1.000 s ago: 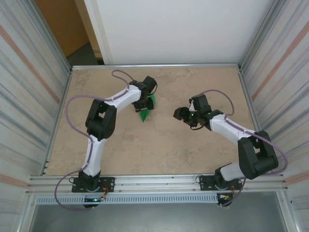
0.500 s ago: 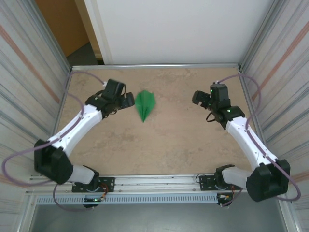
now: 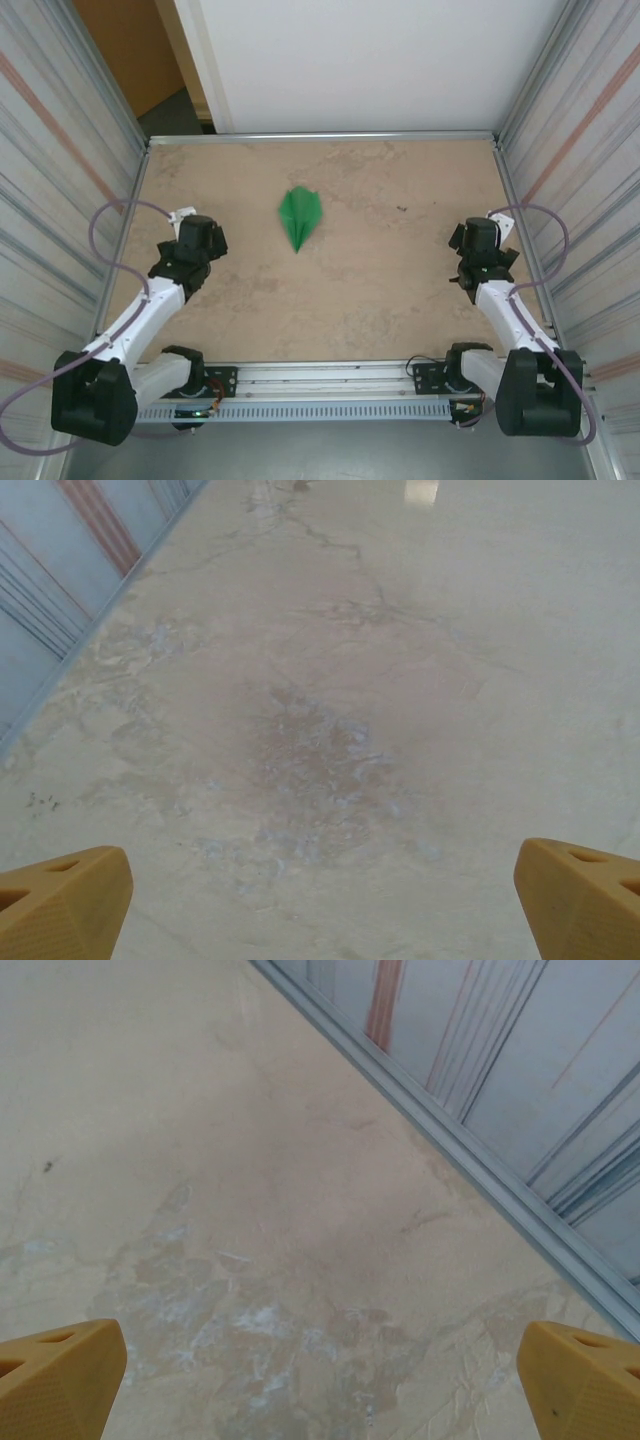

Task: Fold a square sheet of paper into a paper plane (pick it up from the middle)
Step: Reset both arms

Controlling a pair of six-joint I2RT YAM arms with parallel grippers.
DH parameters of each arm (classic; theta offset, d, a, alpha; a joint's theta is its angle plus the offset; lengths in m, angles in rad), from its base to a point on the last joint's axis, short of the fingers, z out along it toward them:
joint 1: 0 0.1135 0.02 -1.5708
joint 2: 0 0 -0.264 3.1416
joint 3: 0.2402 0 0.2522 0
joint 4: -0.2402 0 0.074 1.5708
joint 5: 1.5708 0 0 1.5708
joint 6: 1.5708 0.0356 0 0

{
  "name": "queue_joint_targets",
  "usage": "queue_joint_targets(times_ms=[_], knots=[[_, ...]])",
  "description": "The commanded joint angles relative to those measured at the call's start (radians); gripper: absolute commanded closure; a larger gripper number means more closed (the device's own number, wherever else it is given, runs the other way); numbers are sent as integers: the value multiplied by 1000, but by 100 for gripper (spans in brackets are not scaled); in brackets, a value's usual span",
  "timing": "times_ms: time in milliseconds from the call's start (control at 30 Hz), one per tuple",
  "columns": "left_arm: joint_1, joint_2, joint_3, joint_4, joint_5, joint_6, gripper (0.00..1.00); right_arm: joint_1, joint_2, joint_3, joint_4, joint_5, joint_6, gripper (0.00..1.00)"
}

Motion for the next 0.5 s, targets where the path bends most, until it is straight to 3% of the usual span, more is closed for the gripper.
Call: queue_joint_targets(times_ms=[0,133,300,467], knots=[[40,-2,-101,270,-14,159,1,-7,48,-59,283,-30,-78,1],[135,50,-159,379,135,163,1,-13,144,-64,401,-118,-125,1],[143,132,-239,670,278,270,1,-15,247,-79,546,-232,-172,1],[160,200,-235,792,397,319,1,-23,315,-91,663,-348,-181,1]])
